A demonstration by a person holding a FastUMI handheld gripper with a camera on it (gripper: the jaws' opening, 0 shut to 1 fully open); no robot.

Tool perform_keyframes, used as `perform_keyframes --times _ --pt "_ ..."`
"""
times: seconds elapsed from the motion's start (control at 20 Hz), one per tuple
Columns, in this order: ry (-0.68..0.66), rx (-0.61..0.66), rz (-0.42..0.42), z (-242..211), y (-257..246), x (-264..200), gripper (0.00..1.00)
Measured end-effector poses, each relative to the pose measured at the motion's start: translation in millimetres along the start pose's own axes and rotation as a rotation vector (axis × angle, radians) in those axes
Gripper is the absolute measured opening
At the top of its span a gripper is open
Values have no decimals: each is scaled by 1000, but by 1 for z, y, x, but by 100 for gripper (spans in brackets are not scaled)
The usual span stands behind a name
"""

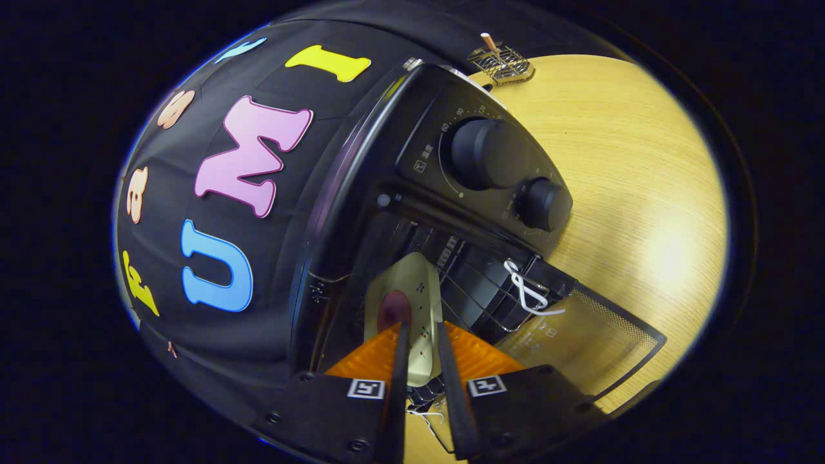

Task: Open the toaster oven, put the food inside, and close the toaster oven door.

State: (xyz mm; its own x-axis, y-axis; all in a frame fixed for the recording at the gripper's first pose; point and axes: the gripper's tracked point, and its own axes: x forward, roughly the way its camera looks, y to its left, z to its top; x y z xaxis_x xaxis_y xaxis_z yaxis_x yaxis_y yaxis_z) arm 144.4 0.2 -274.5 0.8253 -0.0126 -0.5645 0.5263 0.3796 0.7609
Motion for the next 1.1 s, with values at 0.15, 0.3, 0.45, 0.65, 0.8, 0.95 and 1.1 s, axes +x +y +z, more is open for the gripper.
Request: perform_keyframes --times 0.15,0.3,0.45,0.65,0.8,0.95,1.1 --pt "-15 -38 22 5 4 -20 75" --pt "3 -99 7 5 -5 -42 90" --pt "13 -188 -9 4 -17 -71 99" --pt "36 -330 4 -2 -20 -115 99" --pt "8 -442 30 3 -12 -148 99" --pt "-40 -526 73 7 5 -178 99" --pt "-79 -653 108 12 23 -201 99"
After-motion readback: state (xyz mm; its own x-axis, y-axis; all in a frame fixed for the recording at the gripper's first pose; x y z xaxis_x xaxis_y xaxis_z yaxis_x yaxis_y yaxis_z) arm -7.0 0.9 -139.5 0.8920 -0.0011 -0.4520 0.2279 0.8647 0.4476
